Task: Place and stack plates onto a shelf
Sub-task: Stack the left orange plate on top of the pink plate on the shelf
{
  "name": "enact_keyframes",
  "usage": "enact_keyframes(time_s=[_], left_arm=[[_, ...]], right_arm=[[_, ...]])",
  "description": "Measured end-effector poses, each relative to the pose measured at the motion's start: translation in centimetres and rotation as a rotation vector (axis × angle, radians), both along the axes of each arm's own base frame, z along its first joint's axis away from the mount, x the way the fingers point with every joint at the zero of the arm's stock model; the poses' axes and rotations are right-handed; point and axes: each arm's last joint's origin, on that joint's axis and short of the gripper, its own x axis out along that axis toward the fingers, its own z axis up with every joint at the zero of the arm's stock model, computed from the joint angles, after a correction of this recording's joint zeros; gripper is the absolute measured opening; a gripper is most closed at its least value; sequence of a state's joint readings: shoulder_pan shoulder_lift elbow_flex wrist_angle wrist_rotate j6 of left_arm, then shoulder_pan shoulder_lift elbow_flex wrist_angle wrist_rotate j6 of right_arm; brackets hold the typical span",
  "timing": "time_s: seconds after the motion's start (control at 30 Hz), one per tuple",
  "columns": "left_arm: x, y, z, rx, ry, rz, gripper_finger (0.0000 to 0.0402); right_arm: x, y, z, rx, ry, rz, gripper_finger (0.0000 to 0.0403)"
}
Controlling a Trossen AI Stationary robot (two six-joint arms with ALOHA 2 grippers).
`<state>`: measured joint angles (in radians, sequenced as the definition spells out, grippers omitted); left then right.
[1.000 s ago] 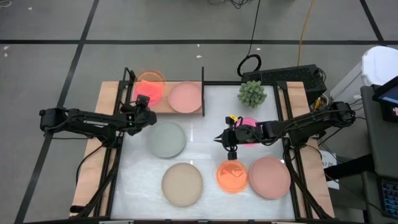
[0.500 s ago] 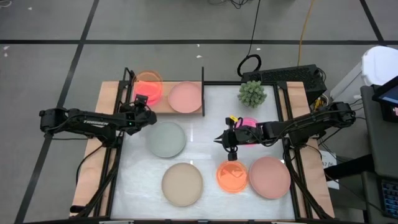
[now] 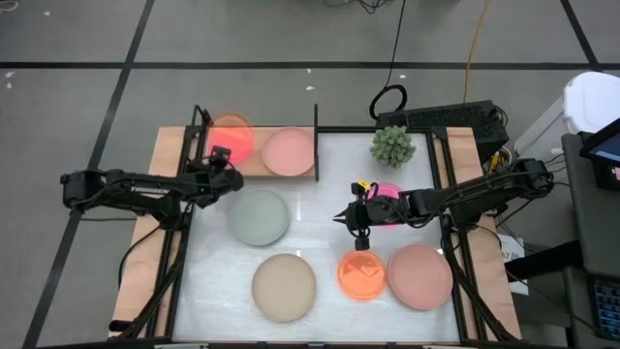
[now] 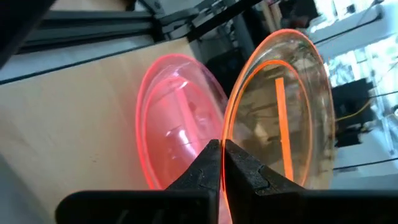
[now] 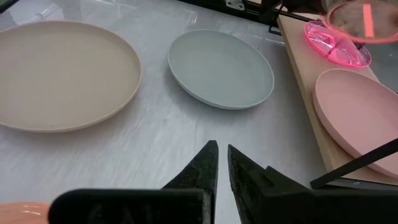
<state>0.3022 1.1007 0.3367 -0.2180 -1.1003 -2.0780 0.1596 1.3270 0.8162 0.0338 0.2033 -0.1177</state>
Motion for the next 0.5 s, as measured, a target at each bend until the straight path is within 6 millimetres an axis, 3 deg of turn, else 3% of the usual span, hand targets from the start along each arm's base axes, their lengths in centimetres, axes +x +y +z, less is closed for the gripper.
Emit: enact_keyframes(time_s=[0.27, 0.5], left_arm=[[-0.36, 0.44, -0.25, -0.058, 0.032, -0.005, 0.0058], [-0.32, 0.6, -0.15, -0.052, 0.046, -0.01, 0.0062]], right_arm=[[-0.02, 0.24, 0.0, 0.014, 0.002, 0.027, 0.002], [-0.05, 0.42, -0.01, 0.012, 0.002, 0.034, 0.002]])
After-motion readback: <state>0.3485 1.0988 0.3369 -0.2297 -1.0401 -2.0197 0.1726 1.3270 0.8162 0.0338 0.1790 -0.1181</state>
